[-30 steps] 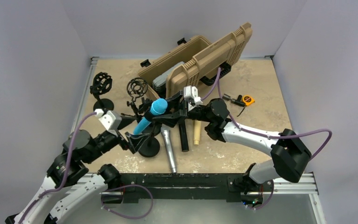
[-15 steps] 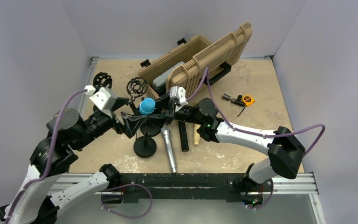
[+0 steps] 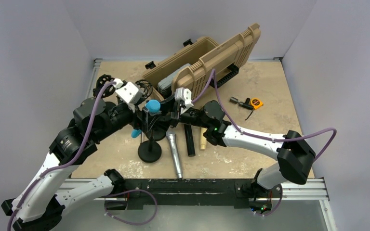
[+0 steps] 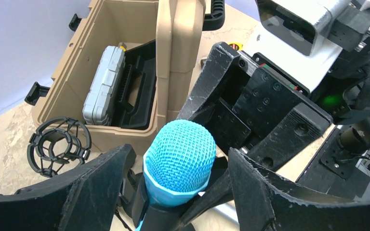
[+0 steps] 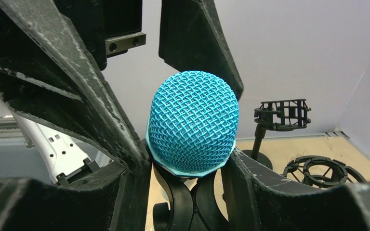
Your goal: Remove the microphone from the stand
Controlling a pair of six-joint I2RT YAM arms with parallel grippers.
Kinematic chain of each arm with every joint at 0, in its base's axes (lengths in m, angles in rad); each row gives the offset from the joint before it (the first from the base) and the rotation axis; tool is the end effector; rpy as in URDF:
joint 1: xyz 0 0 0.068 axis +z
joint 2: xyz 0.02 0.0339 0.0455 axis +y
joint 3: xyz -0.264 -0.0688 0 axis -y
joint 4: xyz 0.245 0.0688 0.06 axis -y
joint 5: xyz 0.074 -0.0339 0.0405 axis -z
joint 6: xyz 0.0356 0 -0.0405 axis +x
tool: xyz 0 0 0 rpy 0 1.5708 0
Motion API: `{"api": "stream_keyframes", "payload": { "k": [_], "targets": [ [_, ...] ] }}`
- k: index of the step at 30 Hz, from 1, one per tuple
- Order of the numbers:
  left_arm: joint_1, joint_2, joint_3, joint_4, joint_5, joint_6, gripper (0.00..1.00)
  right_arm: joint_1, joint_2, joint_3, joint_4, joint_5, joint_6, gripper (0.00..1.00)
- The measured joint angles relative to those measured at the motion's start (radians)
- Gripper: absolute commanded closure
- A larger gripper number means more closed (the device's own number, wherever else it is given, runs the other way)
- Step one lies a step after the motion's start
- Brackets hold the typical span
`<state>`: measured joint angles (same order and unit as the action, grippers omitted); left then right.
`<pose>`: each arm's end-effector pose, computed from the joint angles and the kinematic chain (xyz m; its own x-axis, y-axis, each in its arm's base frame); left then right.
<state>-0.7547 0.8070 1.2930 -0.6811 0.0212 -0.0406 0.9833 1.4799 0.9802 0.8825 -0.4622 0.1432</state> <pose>0.0967 -0.0920 0.4504 -0.1695 0.1037 -0.9801 0.6938 0.7189 -0.0439 0.1742 0.2902 0.3512 0.0659 0.3294 -0.9419 -0.9938 0.1059 -0.0325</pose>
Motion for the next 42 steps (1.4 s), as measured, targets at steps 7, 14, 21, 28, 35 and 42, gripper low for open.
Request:
{"api": "stream_keyframes", "payload": {
  "k": [7, 14, 21, 28, 35, 42],
  "targets": [
    [0.0, 0.039, 0.0, 0.023, -0.013, 0.0, 0.42, 0.014, 0.0, 0.004, -0.007, 0.005, -0.006, 0.73],
    [-0.004, 0.048, -0.008, 0.032, -0.027, 0.011, 0.78, 0.024, 0.001, 0.015, -0.031, 0.045, -0.011, 0.53],
    [-0.004, 0.014, -0.032, 0.041, -0.023, 0.009, 1.0, 0.039, -0.006, 0.029, -0.079, 0.129, -0.024, 0.25],
    [-0.004, -0.045, -0.098, 0.092, 0.042, 0.036, 1.0, 0.04, -0.115, -0.038, -0.129, 0.184, -0.043, 0.19],
    [-0.004, -0.085, -0.114, 0.076, 0.116, 0.089, 1.0, -0.027, -0.224, -0.152, -0.07, 0.13, -0.095, 0.18],
    [-0.004, -0.132, -0.152, 0.094, 0.158, 0.111, 1.0, -0.047, -0.221, -0.203, 0.053, 0.021, -0.15, 0.18]
  ]
}}
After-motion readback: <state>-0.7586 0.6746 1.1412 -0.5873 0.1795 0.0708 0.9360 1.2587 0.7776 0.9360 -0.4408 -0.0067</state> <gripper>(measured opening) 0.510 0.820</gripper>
